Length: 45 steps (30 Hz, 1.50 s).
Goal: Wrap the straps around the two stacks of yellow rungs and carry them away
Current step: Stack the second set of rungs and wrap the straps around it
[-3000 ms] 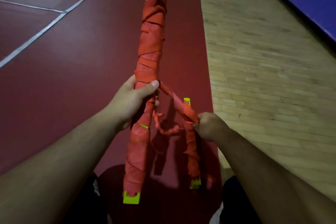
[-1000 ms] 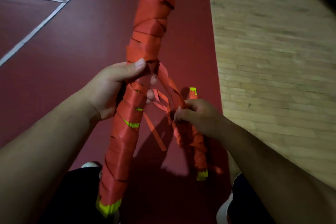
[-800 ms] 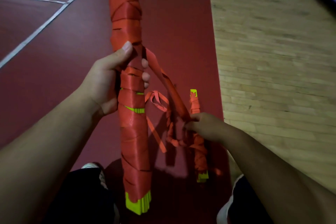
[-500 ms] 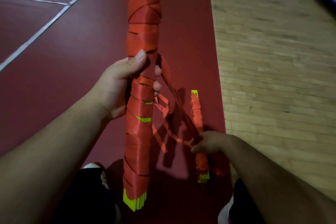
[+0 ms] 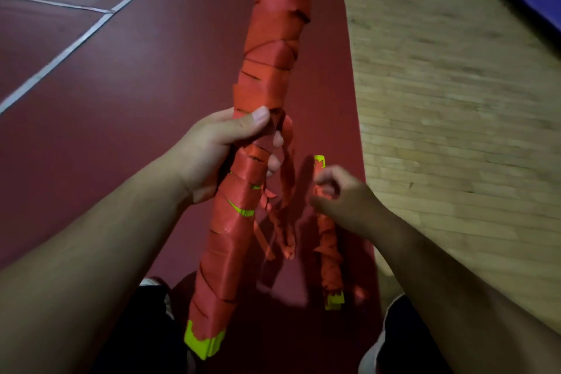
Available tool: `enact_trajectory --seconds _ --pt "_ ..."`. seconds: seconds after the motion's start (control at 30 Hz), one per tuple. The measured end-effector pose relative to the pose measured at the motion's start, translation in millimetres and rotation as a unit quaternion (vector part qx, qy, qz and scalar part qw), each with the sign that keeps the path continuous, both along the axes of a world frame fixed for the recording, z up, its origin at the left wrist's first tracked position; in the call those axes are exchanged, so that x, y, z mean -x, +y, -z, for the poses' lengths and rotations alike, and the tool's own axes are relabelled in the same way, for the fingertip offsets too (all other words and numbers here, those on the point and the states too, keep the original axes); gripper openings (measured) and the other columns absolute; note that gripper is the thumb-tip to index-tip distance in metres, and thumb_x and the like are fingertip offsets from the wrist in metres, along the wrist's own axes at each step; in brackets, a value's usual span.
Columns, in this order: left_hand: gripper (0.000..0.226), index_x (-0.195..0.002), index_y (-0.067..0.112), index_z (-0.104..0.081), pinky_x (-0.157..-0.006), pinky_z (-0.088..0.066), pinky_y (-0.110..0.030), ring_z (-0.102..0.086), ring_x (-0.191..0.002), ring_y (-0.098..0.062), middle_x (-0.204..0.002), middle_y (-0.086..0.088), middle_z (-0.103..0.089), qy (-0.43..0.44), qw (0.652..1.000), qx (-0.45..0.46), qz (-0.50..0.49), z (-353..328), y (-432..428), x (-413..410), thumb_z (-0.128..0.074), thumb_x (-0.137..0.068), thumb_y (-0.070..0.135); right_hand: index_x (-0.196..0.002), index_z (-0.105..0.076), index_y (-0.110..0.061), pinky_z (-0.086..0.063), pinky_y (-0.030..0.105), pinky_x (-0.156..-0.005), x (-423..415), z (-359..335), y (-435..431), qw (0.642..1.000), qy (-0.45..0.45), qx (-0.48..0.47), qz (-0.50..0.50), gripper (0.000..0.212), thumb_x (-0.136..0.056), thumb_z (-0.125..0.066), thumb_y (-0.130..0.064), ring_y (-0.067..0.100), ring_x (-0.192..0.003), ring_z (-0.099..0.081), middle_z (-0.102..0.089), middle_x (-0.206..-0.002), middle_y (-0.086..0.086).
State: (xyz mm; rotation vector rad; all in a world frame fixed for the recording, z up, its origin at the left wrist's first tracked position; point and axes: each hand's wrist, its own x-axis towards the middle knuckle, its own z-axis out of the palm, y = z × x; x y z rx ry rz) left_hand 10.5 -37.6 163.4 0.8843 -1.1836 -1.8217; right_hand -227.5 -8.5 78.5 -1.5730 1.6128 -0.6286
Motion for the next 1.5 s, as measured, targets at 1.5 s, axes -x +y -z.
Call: enact_trajectory --seconds 1.5 --pt "0.027 -0.094 0.009 -0.067 -0.055 -0.055 -0.03 -0.066 -0.061 -0.023 -0.082 -0.009 -0.067 -0.128 0.986 -0.04 -0.1 22 -12 -8 -0.072 -0.079 0.031 -0.082 -0.069 -0.021 -0.043 0.023 -0.058 -9 -37 3 0.987 -0.002 0.157 0.036 0.011 -0.083 -0.078 -0.027 0.007 -0.059 -0.053 -0.061 -0.064 -0.008"
